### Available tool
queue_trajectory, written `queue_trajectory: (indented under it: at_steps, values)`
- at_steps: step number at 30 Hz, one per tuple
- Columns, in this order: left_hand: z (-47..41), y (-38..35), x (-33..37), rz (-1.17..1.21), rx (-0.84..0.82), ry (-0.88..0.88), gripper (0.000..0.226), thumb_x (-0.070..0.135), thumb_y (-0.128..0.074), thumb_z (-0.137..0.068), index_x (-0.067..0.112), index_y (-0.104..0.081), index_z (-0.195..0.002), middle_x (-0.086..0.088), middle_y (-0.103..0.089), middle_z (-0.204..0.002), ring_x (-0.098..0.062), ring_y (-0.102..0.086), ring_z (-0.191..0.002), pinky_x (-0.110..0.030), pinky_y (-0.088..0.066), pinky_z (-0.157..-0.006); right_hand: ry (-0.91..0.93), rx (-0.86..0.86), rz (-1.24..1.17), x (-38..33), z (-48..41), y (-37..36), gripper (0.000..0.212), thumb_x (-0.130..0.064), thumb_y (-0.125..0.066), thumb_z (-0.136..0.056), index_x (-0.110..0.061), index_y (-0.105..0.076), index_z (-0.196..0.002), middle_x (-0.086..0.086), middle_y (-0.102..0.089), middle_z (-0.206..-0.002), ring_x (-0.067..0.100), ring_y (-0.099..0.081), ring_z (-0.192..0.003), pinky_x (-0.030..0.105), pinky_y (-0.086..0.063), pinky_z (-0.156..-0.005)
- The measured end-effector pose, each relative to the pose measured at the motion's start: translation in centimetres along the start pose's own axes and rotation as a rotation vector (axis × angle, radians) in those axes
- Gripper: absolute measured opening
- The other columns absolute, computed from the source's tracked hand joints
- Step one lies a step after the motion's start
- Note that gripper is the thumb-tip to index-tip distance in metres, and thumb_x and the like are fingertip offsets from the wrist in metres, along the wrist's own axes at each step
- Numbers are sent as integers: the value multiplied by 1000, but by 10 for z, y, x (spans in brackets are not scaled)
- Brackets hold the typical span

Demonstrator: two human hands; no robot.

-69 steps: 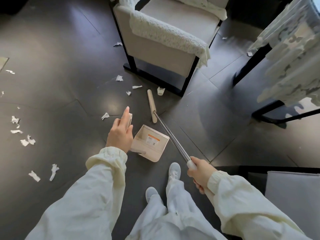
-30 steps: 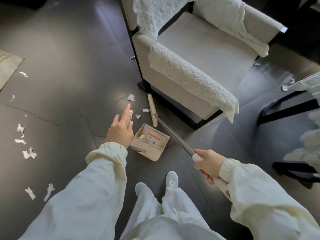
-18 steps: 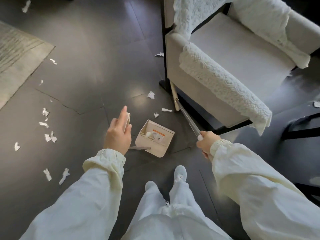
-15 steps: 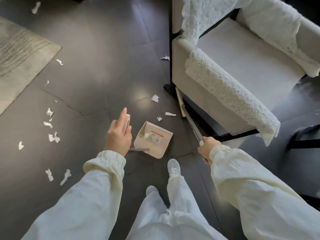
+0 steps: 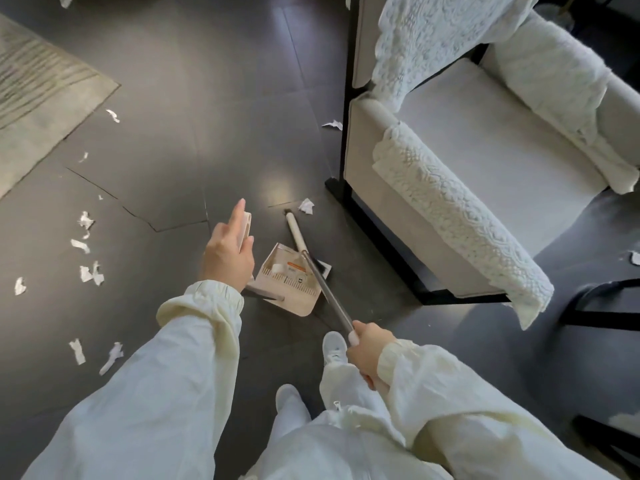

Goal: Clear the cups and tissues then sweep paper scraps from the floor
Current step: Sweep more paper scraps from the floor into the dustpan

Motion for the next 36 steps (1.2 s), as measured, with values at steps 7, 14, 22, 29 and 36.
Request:
queue_trajectory:
  at_steps: [7, 14, 22, 29, 36]
  values:
    - [10, 13, -16, 21, 63, 66, 62, 2, -59, -89, 21, -39, -145, -17, -57, -99, -38, -58, -89, -43, -47, -82, 65, 5, -164, -26, 21, 29, 37, -18, -49, -93, -23, -46, -130, 1, -51, -67, 14, -50, -54, 24, -46, -50]
    - [2, 28, -29, 35, 126, 127, 64, 2, -60, -88, 23, -39, -144, -2, -48, -90, -22, -51, -80, -33, -42, -80, 104, 164, -211, -72, -39, 83, 48, -13, -50, -93, -23, -41, -139, 7, -52, -67, 17, -48, -47, 16, -37, -32]
    - [5, 27, -34, 30, 190, 186, 64, -2, -65, -83, 21, -46, -140, -5, -54, -89, -19, -50, -77, -27, -40, -78, 68, 200, 109, -107, -99, 112, 31, -13, -50, -92, -8, -52, -123, 10, -55, -94, 31, -59, -89, 34, -48, -69]
    - [38, 47, -43, 12, 184, 249, 62, -1, -63, -85, 21, -46, -140, -10, -59, -95, -30, -59, -84, -27, -39, -80, 104, 40, 156, -115, -85, 63, 28, -19, -49, -94, -17, -51, -122, 3, -51, -72, 24, -58, -74, 32, -52, -66]
    - [109, 93, -74, 32, 243, 325, 61, -3, -62, -85, 19, -47, -140, -8, -61, -101, -25, -58, -91, -11, -31, -81, 165, -29, 267, -121, -66, 1, 33, -27, -52, -93, -20, -53, -126, 8, -62, -104, 22, -58, -87, 34, -53, -85]
Point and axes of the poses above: each hand's wrist, its own z-axis away from the middle knuckle, its own y-axis out of the back of the hand, x = y × z, the point moved 1 cm from there along -z, towards the middle knuckle
